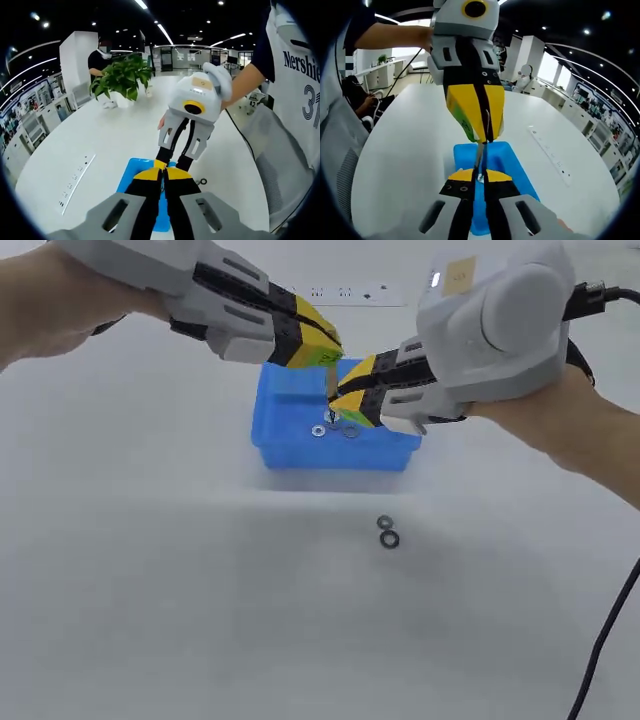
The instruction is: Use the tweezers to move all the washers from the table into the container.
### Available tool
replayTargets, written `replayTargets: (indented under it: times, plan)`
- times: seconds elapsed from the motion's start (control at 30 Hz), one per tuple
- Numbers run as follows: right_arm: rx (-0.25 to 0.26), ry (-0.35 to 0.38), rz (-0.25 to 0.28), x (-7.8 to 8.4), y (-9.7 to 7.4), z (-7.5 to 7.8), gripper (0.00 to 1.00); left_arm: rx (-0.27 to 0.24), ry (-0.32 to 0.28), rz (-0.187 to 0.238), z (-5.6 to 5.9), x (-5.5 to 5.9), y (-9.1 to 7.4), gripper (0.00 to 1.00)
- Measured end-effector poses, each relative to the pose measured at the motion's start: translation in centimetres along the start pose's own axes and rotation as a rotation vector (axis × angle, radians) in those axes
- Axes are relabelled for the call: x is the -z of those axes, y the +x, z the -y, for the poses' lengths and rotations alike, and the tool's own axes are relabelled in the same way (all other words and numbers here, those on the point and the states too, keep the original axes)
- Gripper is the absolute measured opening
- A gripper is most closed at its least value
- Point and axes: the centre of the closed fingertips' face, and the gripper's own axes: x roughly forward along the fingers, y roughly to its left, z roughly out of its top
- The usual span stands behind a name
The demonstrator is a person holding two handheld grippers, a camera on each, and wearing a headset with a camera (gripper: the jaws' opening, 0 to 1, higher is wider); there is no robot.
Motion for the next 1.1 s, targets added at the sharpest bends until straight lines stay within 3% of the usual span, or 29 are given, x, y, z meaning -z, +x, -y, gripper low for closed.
replayTargets:
  times: [0.27,0.47,0.73,1.1]
  plan:
    - [-0.007,0.015,-0.035,2.2,2.3,0.4,0.04,0.003,-0.051,0.003,-1.1,2.3,1.4,0.06]
    - [0.0,0.032,-0.041,2.6,2.3,0.4,0.04,0.002,-0.065,0.004,-1.2,2.6,1.6,0.06]
    - [0.039,0.039,-0.022,1.4,1.1,1.0,0.04,-0.016,-0.033,0.011,-1.2,1.0,0.9,0.06]
    - [0.085,0.034,0.019,-1.2,-1.8,0.9,0.07,-0.04,0.037,0.017,-0.2,-2.2,-0.6,0.06]
